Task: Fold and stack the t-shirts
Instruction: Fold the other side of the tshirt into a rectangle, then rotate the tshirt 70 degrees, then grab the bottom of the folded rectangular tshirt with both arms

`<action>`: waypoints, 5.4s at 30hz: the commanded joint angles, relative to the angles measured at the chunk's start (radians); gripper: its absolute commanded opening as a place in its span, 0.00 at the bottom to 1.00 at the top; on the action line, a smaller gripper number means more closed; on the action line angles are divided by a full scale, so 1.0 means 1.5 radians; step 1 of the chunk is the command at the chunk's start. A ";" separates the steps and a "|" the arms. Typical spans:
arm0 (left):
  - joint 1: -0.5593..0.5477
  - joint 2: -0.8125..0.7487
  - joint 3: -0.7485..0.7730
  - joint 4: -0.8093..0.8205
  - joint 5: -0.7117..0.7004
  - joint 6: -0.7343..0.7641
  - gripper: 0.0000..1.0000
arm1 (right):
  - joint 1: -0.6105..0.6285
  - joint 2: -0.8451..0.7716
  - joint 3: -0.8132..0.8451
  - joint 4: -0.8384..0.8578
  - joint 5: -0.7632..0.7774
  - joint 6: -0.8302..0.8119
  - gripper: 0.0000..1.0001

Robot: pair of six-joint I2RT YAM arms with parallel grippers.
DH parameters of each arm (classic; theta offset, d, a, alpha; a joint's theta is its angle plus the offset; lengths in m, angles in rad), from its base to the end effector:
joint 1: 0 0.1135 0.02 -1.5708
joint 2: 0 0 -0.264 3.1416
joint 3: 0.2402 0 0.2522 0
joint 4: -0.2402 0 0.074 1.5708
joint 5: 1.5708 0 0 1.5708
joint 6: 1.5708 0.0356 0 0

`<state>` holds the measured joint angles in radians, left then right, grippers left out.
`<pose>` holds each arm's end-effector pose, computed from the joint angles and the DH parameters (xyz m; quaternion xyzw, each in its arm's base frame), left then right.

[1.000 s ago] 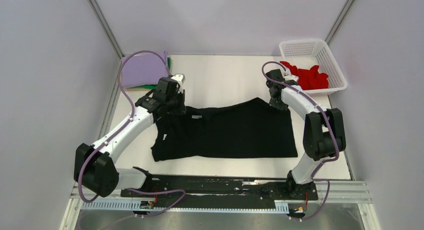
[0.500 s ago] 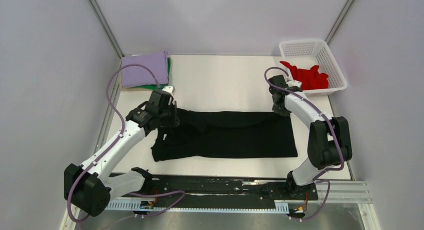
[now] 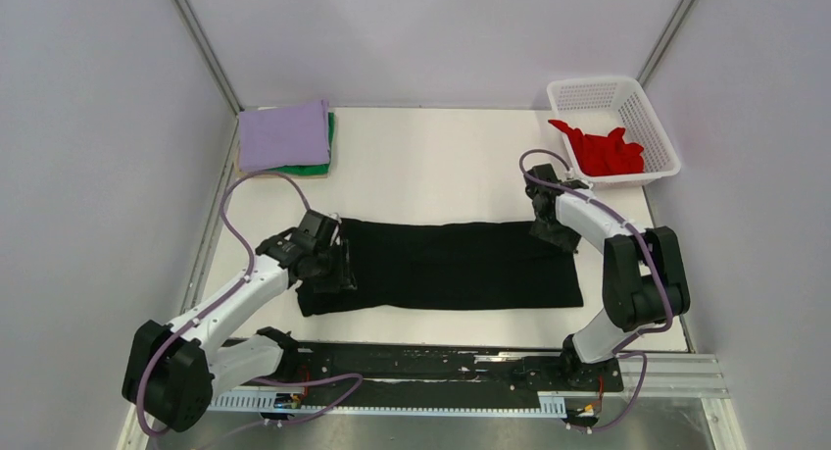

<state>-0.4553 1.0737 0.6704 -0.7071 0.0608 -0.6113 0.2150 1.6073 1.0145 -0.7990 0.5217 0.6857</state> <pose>0.1712 -0.0862 0.2065 -0.0689 0.9708 -0.1414 0.1814 0.2822 0.0435 0.1870 0.2468 0.9304 -0.1937 0.1896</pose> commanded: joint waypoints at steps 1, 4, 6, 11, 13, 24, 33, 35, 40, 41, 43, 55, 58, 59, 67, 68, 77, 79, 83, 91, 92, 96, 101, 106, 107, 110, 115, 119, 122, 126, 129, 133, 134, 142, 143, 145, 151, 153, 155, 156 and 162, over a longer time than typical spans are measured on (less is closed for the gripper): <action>-0.008 -0.054 -0.026 -0.040 0.076 -0.050 0.64 | 0.003 -0.032 -0.005 -0.090 0.084 0.119 0.69; -0.010 -0.110 -0.017 -0.057 0.089 -0.050 0.95 | 0.003 -0.046 0.018 -0.162 0.142 0.196 0.89; -0.010 -0.128 0.008 -0.068 0.082 -0.042 0.99 | 0.003 -0.058 0.038 -0.188 0.156 0.214 1.00; -0.010 -0.105 0.071 -0.008 0.062 -0.041 1.00 | 0.003 -0.097 0.058 -0.117 0.078 0.128 1.00; -0.010 -0.066 0.073 0.063 0.061 -0.064 1.00 | 0.003 -0.117 0.036 -0.014 -0.036 0.054 1.00; 0.075 0.373 0.122 0.355 0.169 -0.157 1.00 | 0.003 -0.044 -0.039 0.242 -0.364 -0.059 1.00; 0.108 0.675 0.350 0.369 0.172 -0.212 1.00 | 0.004 -0.045 -0.135 0.231 -0.453 -0.034 1.00; 0.110 0.742 0.459 0.358 0.175 -0.220 1.00 | 0.012 -0.064 -0.157 0.234 -0.502 -0.028 1.00; 0.110 0.932 0.822 0.297 0.183 -0.252 1.00 | 0.087 -0.092 -0.180 0.230 -0.603 -0.019 1.00; 0.109 0.991 0.912 0.290 0.195 -0.258 1.00 | 0.107 -0.093 -0.184 0.229 -0.629 -0.016 1.00; 0.108 1.070 1.036 0.278 0.232 -0.266 1.00 | 0.156 -0.092 -0.186 0.229 -0.668 -0.018 1.00; 0.074 1.249 1.265 0.599 0.365 -0.332 1.00 | 0.292 -0.065 -0.095 0.229 -0.630 -0.075 1.00; 0.076 1.228 1.276 0.608 0.390 -0.310 1.00 | 0.292 -0.102 -0.084 0.220 -0.584 -0.077 1.00; 0.077 1.218 1.276 0.596 0.399 -0.289 1.00 | 0.291 -0.122 -0.080 0.217 -0.550 -0.072 1.00; 0.069 0.987 1.179 0.426 0.459 -0.122 1.00 | 0.183 -0.224 -0.079 0.180 -0.484 -0.007 1.00; 0.066 0.918 1.130 0.371 0.455 -0.065 1.00 | 0.160 -0.235 -0.088 0.177 -0.491 -0.006 1.00; -0.097 0.451 0.614 0.125 0.143 0.182 1.00 | 0.018 -0.334 -0.163 0.106 -0.496 -0.046 1.00; -0.147 0.382 0.496 0.109 0.105 0.187 0.99 | 0.009 -0.349 -0.182 0.094 -0.484 -0.053 1.00; -0.277 0.297 0.337 0.066 0.011 0.152 0.93 | -0.008 -0.366 -0.209 0.077 -0.494 -0.054 1.00; -0.437 0.293 0.205 0.096 -0.033 0.091 0.71 | -0.014 -0.374 -0.236 0.063 -0.506 -0.040 1.00; -0.448 0.296 0.204 0.101 -0.029 0.093 0.69 | -0.014 -0.373 -0.237 0.063 -0.512 -0.038 1.00; -0.458 0.325 0.207 0.104 -0.030 0.100 0.64 | -0.014 -0.376 -0.247 0.063 -0.524 -0.030 1.00; -0.464 0.371 0.218 0.098 -0.031 0.113 0.57 | -0.014 -0.392 -0.265 0.061 -0.525 -0.011 0.98; -0.470 0.416 0.221 0.124 -0.026 0.111 0.51 | -0.014 -0.403 -0.276 0.061 -0.514 0.006 0.98; -0.470 0.422 0.225 0.129 -0.025 0.107 0.48 | -0.014 -0.402 -0.278 0.061 -0.514 0.008 0.97; -0.470 0.447 0.235 0.133 -0.027 0.094 0.41 | -0.014 -0.399 -0.287 0.061 -0.515 0.010 0.95; -0.470 0.467 0.243 0.129 -0.037 0.077 0.27 | -0.014 -0.390 -0.301 0.061 -0.515 0.018 0.92; -0.470 0.470 0.249 0.109 -0.047 0.061 0.02 | -0.014 -0.381 -0.309 0.063 -0.522 0.019 0.82; -0.470 0.459 0.238 0.092 -0.063 0.052 0.00 | -0.013 -0.379 -0.321 0.069 -0.521 0.027 0.71; -0.470 0.434 0.215 0.082 -0.058 0.039 0.00 | -0.012 -0.360 -0.333 0.086 -0.547 0.023 0.62; -0.470 0.429 0.202 0.077 -0.062 0.024 0.00 | -0.003 -0.351 -0.345 0.094 -0.553 0.028 0.57; -0.470 0.426 0.187 0.074 -0.061 -0.002 0.00 | 0.014 -0.342 -0.366 0.105 -0.546 0.038 0.52; -0.470 0.423 0.184 0.075 -0.061 -0.007 0.00 | 0.018 -0.338 -0.368 0.109 -0.543 0.039 0.49; -0.470 0.400 0.162 0.077 -0.067 -0.017 0.00 | 0.040 -0.337 -0.375 0.140 -0.519 0.037 0.40; -0.470 0.399 0.161 0.077 -0.070 -0.018 0.00 | 0.040 -0.336 -0.375 0.138 -0.512 0.038 0.40; -0.470 0.395 0.157 0.076 -0.070 -0.023 0.00 | 0.040 -0.330 -0.376 0.135 -0.507 0.047 0.40; -0.470 0.381 0.138 0.074 -0.072 -0.035 0.00 | 0.041 -0.330 -0.384 0.124 -0.477 0.085 0.39; -0.470 0.379 0.135 0.074 -0.076 -0.038 0.00 | 0.042 -0.327 -0.383 0.124 -0.482 0.084 0.36; -0.470 0.379 0.136 0.074 -0.077 -0.038 0.00 | 0.047 -0.325 -0.381 0.124 -0.490 0.082 0.29; -0.470 0.379 0.138 0.075 -0.077 -0.038 0.00 | 0.051 -0.325 -0.380 0.125 -0.499 0.080 0.24; -0.470 0.347 0.114 0.060 -0.057 -0.055 0.00 | 0.117 -0.364 -0.383 0.086 -0.581 0.081 0.00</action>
<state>-1.1522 1.6245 0.9146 -0.4992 -0.0200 -0.6674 0.3271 1.1061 0.4553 -0.6285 -0.2779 0.7998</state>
